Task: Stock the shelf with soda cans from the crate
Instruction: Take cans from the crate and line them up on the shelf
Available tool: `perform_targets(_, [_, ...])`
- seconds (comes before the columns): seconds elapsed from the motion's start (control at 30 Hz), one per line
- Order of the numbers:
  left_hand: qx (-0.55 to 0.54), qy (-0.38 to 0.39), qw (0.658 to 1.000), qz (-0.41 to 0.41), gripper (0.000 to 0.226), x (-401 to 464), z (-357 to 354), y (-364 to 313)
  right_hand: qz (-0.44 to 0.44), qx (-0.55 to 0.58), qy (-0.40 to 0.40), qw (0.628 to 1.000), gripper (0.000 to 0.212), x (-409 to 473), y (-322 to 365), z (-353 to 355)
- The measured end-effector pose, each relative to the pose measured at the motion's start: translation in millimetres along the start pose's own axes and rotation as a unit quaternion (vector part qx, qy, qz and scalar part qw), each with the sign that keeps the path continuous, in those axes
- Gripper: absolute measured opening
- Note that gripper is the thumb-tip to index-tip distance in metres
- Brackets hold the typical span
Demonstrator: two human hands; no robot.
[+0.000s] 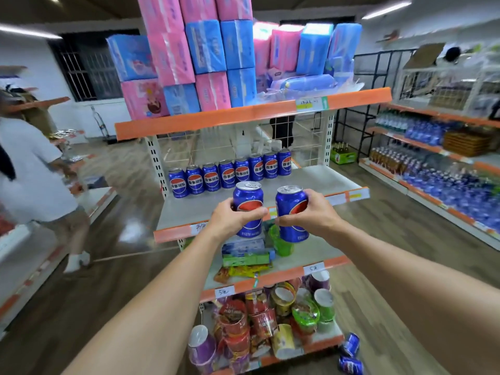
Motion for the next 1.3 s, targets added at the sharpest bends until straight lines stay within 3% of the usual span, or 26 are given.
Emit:
perform_targets(0.2, [-0.017, 0.007, 1.000, -0.003, 0.084, 18, -7, 11, -0.009, -0.026, -0.011, 1.000, 0.052, 8, -7, -2])
perform_targets(0.4, [-0.025, -0.005, 0.999, -0.027, 0.056, 73, 7, 12, -0.011, -0.050, -0.048, 0.998, 0.055, 58, -9, -18])
perform_targets(0.63, [0.000, 0.038, 0.999, -0.027, 0.065, 161, 22, 27, -0.046, -0.003, -0.103, 0.994, 0.074, 121, -15, -43])
perform_targets(0.7, [0.004, 0.042, 0.999, -0.032, 0.058, 176, 21, 30, -0.051, 0.006, -0.119, 0.992, 0.079, 136, -17, -45])
perform_targets(0.8, [0.007, 0.060, 0.997, -0.043, 0.047, 190, 18, 30, -0.060, 0.006, -0.143, 0.988, 0.074, 152, -20, -47])
perform_targets(0.93, [0.015, 0.082, 0.995, -0.053, 0.052, 207, 10, 28, -0.074, -0.008, -0.163, 0.984, 0.064, 171, -27, -43])
perform_targets(1.3, [0.023, 0.122, 0.990, -0.070, 0.043, 252, -22, 14, -0.079, -0.025, -0.185, 0.979, 0.069, 217, -40, -15])
Point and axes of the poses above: each hand's wrist, its own x-axis towards the middle knuckle, its own z-axis out of the back of the hand, y = z × x, the point moved 1 cm from there along x, towards the middle knuckle, and after that the axes turned 9 degrees about x, right-handed, at the moved point
